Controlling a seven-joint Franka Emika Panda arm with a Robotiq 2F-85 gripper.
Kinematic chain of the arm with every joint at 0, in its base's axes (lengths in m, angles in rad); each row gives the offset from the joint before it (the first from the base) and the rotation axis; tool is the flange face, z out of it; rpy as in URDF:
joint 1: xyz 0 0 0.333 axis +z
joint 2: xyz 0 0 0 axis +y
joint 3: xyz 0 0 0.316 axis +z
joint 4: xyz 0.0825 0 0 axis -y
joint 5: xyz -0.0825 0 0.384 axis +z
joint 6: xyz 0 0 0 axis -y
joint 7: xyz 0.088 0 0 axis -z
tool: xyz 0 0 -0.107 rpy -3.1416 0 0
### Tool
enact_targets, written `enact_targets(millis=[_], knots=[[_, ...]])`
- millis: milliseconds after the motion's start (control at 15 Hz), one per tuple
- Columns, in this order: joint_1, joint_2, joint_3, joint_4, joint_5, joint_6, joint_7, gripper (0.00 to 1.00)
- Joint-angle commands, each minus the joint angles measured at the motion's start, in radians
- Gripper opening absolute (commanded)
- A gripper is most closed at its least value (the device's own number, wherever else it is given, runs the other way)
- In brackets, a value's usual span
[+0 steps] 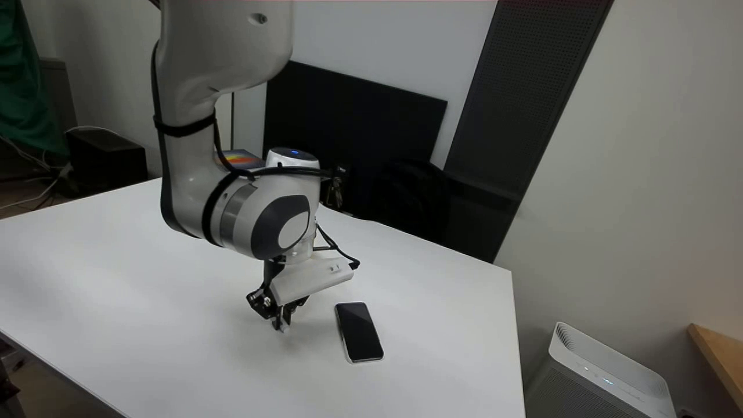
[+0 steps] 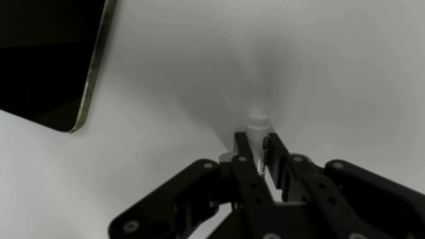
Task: Put the marker in the mug
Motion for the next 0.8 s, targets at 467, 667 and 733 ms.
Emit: enact_targets(millis=[467,667,733], knots=[[0.078,-0.029,-0.104,0.121,-0.104,-0.221,0.119,0.04],[0.076,-0.041,-0.092,0.152,-0.108,-0.239,0.119,0.04],[0.085,-0.046,-0.097,0.162,-0.116,-0.242,0.124,0.04]])
